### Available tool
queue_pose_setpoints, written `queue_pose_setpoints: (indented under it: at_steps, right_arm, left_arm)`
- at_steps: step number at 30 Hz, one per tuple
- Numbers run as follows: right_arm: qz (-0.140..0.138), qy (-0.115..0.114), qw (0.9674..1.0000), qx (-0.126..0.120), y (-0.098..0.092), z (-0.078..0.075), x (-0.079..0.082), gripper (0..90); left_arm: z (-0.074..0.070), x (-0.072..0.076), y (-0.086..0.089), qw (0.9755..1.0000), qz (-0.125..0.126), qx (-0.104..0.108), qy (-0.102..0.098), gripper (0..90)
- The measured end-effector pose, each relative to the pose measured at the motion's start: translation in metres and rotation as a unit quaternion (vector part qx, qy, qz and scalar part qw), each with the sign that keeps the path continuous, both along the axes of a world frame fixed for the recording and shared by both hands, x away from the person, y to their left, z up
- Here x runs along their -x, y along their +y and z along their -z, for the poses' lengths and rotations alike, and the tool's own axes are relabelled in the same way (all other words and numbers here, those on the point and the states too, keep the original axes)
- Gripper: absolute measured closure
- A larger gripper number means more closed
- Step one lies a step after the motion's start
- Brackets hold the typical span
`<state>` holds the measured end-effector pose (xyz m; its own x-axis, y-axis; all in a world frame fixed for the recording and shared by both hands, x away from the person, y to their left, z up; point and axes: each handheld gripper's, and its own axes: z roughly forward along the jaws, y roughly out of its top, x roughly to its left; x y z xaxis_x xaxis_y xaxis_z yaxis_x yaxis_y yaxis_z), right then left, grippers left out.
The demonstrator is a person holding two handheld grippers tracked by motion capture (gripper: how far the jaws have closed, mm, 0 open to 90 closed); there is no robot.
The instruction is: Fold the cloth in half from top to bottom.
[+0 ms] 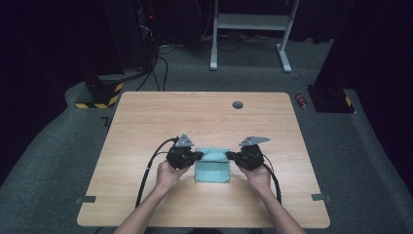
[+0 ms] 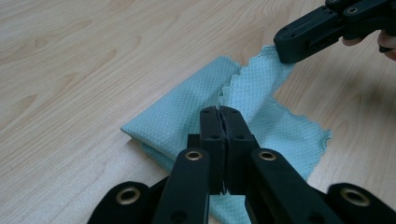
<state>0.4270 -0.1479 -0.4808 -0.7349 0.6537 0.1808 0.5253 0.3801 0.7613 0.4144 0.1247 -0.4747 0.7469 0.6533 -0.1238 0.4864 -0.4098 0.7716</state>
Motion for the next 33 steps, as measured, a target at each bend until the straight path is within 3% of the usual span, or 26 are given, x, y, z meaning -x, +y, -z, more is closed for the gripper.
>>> queue_pose_setpoints:
  at_steps: [11, 23, 33]
  right_arm:
    - [-0.008, -0.005, 1.0, 0.004, 0.002, 0.001, 0.005, 89.9]
    - [-0.011, -0.003, 0.9999, 0.006, -0.001, 0.007, 0.013, 89.9]
    - [-0.016, 0.001, 0.9998, 0.012, 0.001, 0.011, 0.018, 89.9]
  left_arm:
    - [0.005, 0.005, 0.003, 1.0, -0.001, 0.003, 0.008, 88.6]
    - [0.009, 0.013, -0.002, 0.9998, 0.011, -0.014, 0.01, 88.5]
    - [0.014, 0.015, -0.001, 0.9997, 0.006, -0.021, 0.013, 88.2]
